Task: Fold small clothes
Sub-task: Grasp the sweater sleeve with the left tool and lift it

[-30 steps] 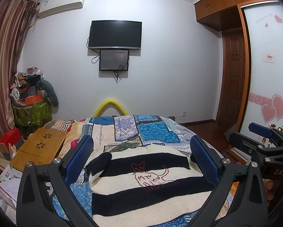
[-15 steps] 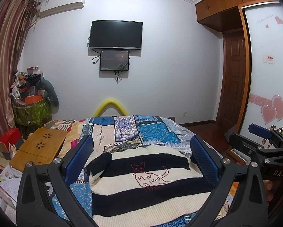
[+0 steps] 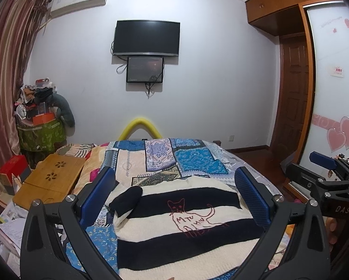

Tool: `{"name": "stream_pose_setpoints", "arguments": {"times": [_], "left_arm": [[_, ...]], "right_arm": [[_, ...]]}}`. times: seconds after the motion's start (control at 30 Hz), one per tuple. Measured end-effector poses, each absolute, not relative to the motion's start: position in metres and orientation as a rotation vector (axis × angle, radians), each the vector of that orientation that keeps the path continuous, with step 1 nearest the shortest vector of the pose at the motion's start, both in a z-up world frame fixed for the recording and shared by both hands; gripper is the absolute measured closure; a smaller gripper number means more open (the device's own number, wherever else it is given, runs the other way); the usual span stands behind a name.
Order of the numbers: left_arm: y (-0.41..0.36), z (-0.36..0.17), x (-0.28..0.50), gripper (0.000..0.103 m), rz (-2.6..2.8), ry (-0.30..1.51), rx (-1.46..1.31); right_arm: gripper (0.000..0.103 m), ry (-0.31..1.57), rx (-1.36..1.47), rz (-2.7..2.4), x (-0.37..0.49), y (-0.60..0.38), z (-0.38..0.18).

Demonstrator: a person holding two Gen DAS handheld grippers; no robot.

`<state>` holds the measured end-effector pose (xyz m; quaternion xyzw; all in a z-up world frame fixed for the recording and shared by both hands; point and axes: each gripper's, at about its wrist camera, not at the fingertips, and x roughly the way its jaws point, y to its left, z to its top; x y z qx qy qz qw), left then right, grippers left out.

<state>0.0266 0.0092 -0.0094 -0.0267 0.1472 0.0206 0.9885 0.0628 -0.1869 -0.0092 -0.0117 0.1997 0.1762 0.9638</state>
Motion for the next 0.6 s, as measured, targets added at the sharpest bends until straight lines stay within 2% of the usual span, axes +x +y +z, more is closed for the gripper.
{"name": "stream_pose_setpoints", "arguments": {"times": [0.2,0.6], "left_arm": [[0.033,-0.021,0.057,0.0,0.081,0.351,-0.042],[0.109,-0.074,0.146,0.0,0.168,0.6,-0.105]], "right_arm": [[0.0,0.466,-0.027,0.367,0.091,-0.186,-0.02],[0.0,0.604,0.011,0.392,0.152,-0.187,-0.045]]}}
